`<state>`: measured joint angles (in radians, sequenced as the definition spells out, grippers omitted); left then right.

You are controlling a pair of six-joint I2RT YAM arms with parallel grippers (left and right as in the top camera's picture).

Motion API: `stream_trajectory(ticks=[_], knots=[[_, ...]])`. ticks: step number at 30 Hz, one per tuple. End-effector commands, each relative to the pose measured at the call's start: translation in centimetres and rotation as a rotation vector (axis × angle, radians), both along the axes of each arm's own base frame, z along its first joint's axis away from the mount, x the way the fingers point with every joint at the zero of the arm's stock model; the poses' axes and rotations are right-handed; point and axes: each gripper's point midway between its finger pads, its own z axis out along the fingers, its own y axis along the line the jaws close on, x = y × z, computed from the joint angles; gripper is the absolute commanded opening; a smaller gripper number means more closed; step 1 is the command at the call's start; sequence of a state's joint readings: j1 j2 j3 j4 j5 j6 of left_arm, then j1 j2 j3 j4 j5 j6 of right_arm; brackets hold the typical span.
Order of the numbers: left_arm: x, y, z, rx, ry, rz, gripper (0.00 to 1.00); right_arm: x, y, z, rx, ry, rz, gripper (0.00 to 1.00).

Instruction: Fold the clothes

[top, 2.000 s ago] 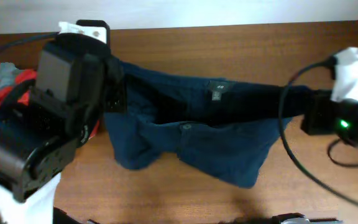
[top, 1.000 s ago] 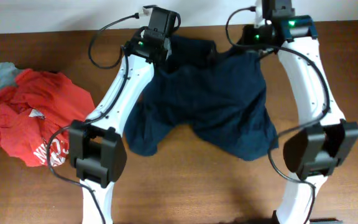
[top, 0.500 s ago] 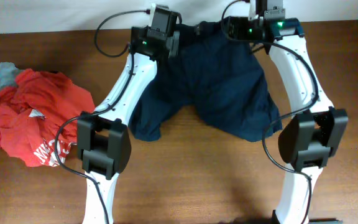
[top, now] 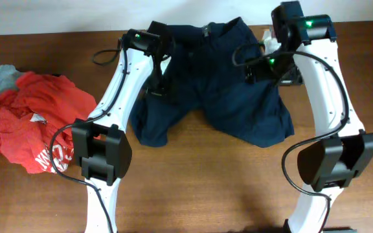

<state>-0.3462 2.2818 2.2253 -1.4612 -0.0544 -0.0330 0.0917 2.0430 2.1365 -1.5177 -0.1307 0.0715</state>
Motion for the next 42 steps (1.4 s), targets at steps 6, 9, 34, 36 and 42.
stream_trajectory(ticks=[6,9,34,36,42], knots=[[-0.7,-0.5,1.1,-0.037,0.012,-0.033,0.45,-2.4,2.1,-2.9,0.025,0.104,0.106,0.97],[-0.9,-1.1,1.1,-0.073,0.025,-0.035,0.19,-3.5,3.2,-5.5,0.018,0.15,0.163,0.94],[2.0,3.3,2.2,-0.104,-0.044,0.061,0.01,-6.6,28.8,-12.5,0.41,-0.038,0.297,0.65],[2.1,3.6,2.2,-0.104,-0.044,0.068,0.01,-6.8,29.1,-12.5,0.41,-0.041,0.304,0.65],[1.9,4.1,2.2,-0.09,-0.037,0.075,0.01,-7.2,29.3,-12.6,0.405,-0.037,0.312,0.04]])
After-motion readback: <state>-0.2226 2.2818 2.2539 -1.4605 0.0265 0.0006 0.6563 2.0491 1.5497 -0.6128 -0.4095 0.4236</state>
